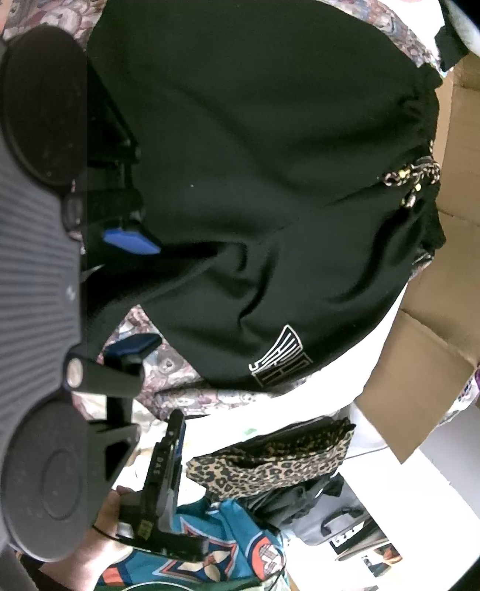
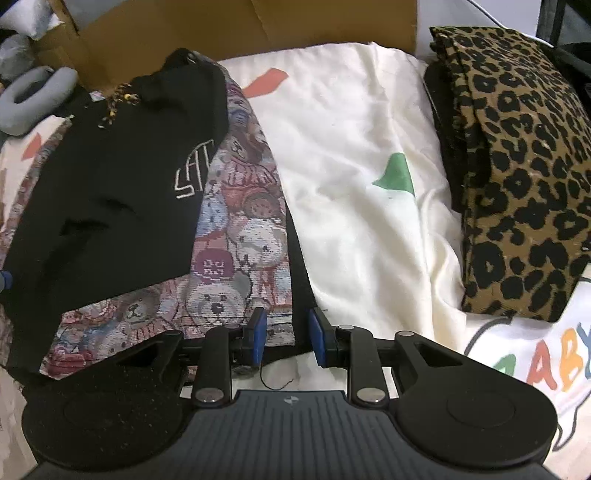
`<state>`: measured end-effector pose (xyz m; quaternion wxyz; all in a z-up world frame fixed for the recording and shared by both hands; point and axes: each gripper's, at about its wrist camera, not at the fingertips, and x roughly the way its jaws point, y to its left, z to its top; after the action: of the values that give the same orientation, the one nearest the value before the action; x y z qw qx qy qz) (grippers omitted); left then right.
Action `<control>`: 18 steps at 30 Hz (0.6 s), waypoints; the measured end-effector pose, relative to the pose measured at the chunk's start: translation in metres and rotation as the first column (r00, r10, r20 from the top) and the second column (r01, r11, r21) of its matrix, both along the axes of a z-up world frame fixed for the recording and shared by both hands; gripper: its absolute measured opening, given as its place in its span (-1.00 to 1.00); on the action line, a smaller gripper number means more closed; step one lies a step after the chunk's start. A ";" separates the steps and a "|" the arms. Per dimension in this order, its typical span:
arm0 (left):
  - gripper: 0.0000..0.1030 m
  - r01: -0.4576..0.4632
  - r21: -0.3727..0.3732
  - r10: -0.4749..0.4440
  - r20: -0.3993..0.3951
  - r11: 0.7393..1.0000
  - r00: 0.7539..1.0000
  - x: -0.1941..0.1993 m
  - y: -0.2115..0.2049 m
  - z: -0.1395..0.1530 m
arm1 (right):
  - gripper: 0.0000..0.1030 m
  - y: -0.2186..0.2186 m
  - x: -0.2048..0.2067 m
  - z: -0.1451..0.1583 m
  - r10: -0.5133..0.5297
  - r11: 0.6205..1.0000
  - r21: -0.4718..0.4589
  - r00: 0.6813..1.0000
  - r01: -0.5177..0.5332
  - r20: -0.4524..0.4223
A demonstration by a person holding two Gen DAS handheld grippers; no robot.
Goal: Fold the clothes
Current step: 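Open the left tool and release the folded black shorts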
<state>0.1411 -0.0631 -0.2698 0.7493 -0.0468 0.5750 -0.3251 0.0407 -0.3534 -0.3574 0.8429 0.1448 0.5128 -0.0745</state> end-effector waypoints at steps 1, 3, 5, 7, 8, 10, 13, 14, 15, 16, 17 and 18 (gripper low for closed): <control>-0.03 0.000 -0.001 0.000 0.000 1.000 1.000 0.000 0.000 -0.001 | -0.39 0.001 0.001 0.000 -0.005 1.000 -0.013 1.000 0.004 -0.012; -0.03 -0.001 -0.004 0.001 0.001 1.000 1.000 -0.001 -0.001 -0.002 | -0.27 0.003 0.001 -0.001 -0.016 0.999 -0.048 0.999 0.014 -0.036; -0.03 0.001 -0.010 -0.001 0.000 1.000 1.000 -0.002 -0.002 -0.001 | -0.25 0.002 0.001 -0.004 -0.035 0.998 -0.056 0.998 0.032 -0.054; -0.03 0.002 -0.022 -0.002 0.002 1.000 1.000 -0.002 -0.003 -0.001 | -0.26 0.002 0.002 -0.005 -0.025 0.998 -0.060 0.998 0.022 -0.055; -0.04 0.001 -0.025 -0.001 0.011 1.000 1.000 -0.003 -0.004 0.000 | -0.28 0.002 0.002 -0.006 -0.015 0.998 -0.065 0.998 0.012 -0.054; -0.05 -0.004 -0.028 0.005 0.038 1.000 0.999 -0.003 -0.004 0.004 | -0.37 0.004 0.002 -0.004 0.006 0.997 -0.074 0.999 -0.010 -0.051; -0.05 -0.010 -0.050 0.013 0.064 0.999 0.998 -0.001 -0.004 0.011 | -0.37 0.004 -0.001 0.001 -0.004 0.996 -0.088 1.000 0.002 -0.023; -0.05 -0.002 -0.058 0.005 0.062 0.998 0.998 -0.001 -0.006 0.011 | -0.37 0.004 -0.002 0.004 -0.011 0.996 -0.093 1.000 0.010 -0.011; -0.05 0.007 -0.067 -0.003 0.060 0.998 0.998 -0.001 -0.008 0.012 | -0.36 0.004 -0.003 0.006 -0.016 0.995 -0.099 1.000 0.016 0.002; -0.05 0.016 -0.075 -0.012 0.058 0.997 0.998 -0.002 -0.010 0.012 | -0.36 0.005 -0.006 0.009 -0.013 0.994 -0.110 1.000 0.015 0.020; -0.06 0.028 -0.075 -0.024 0.055 0.997 0.998 -0.003 -0.013 0.011 | -0.36 0.006 -0.008 0.012 -0.010 0.993 -0.118 0.999 0.014 0.036; -0.07 0.036 -0.074 -0.032 0.050 0.997 0.998 -0.004 -0.016 0.009 | -0.36 0.006 -0.010 0.015 -0.006 0.993 -0.115 0.999 0.012 0.048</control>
<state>0.1374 -0.0789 -0.2610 0.7552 -0.0570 0.5448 -0.3600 0.0308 -0.3471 -0.3425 0.8615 0.0998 0.4867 -0.1044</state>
